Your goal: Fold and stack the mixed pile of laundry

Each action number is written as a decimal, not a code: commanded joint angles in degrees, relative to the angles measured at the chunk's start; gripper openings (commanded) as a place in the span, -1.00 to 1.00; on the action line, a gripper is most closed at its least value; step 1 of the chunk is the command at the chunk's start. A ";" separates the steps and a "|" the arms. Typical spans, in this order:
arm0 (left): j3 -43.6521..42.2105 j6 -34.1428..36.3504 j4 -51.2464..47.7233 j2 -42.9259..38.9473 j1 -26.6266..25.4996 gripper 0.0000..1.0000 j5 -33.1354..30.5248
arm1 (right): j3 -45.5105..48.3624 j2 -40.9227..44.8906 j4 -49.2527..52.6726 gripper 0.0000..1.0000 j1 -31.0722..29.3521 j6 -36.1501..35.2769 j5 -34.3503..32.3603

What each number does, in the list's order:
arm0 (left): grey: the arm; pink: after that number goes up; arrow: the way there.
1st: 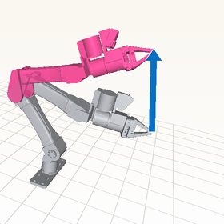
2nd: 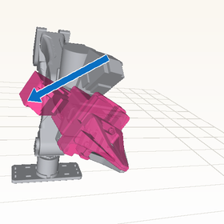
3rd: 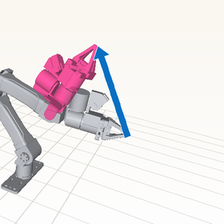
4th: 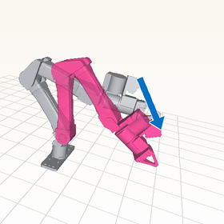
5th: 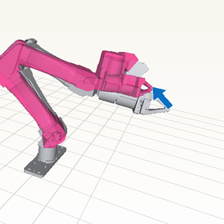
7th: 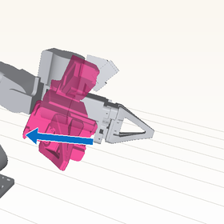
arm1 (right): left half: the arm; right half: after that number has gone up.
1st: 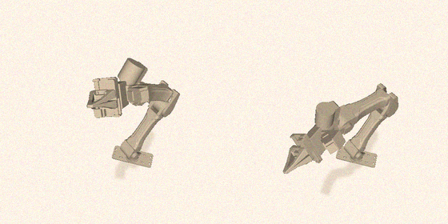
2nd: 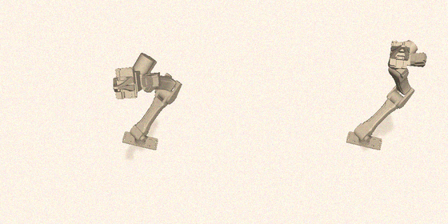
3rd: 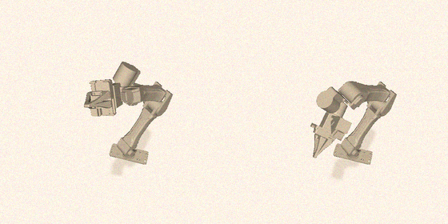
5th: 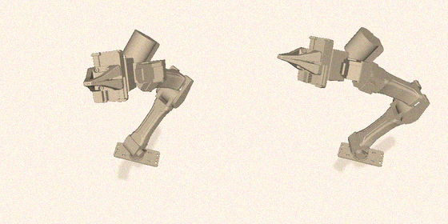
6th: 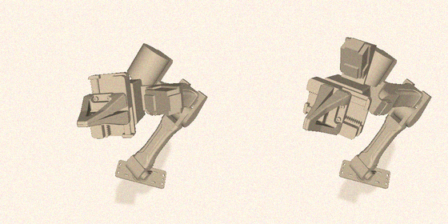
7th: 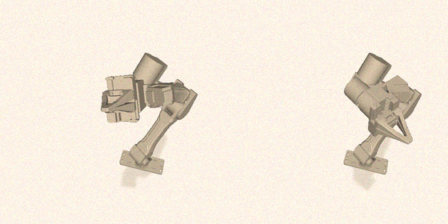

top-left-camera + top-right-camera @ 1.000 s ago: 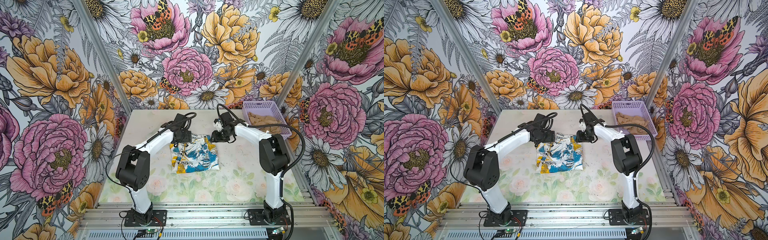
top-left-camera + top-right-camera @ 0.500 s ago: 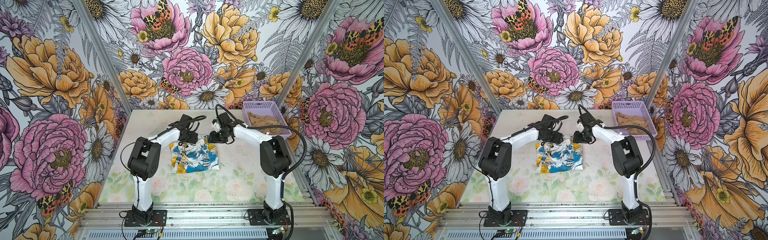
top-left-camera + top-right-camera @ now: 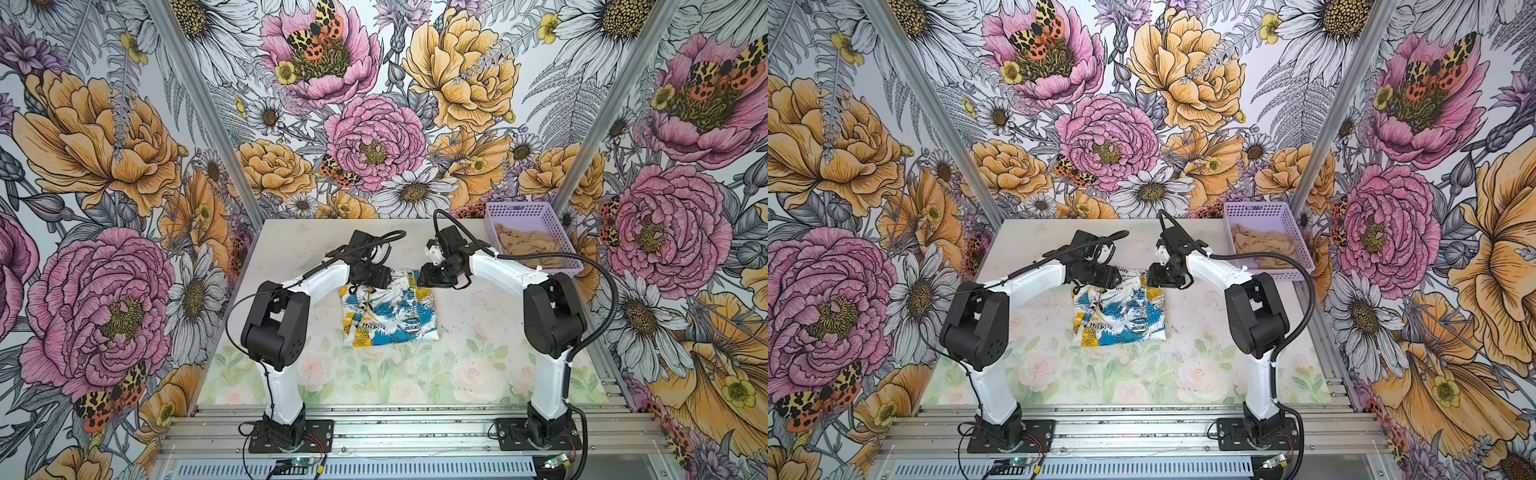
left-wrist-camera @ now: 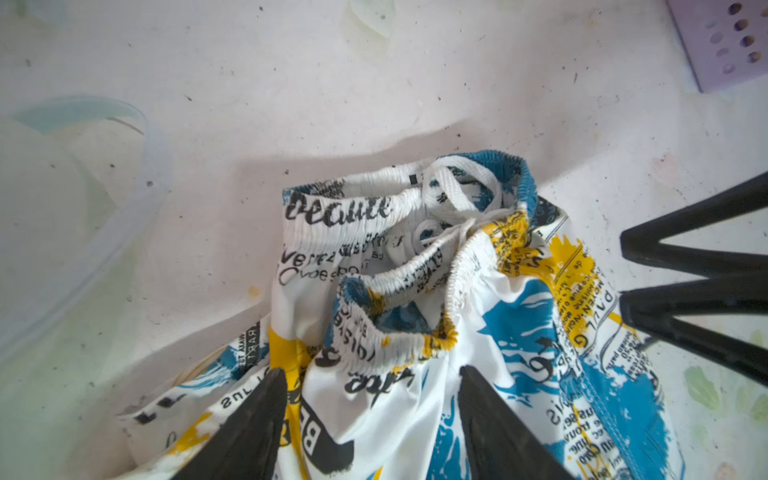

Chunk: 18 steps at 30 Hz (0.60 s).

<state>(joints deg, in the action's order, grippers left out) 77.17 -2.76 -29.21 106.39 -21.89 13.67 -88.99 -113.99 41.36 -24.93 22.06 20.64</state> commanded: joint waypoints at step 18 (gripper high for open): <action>0.87 3.37 1.49 4.21 -0.88 0.08 -1.47 | -0.04 1.94 -1.08 0.06 0.30 1.33 -0.50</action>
<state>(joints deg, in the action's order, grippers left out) 77.14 -0.43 -28.42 110.02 -23.33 14.33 -88.97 -113.99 41.34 -24.77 22.83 20.64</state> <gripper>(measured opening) 0.544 0.528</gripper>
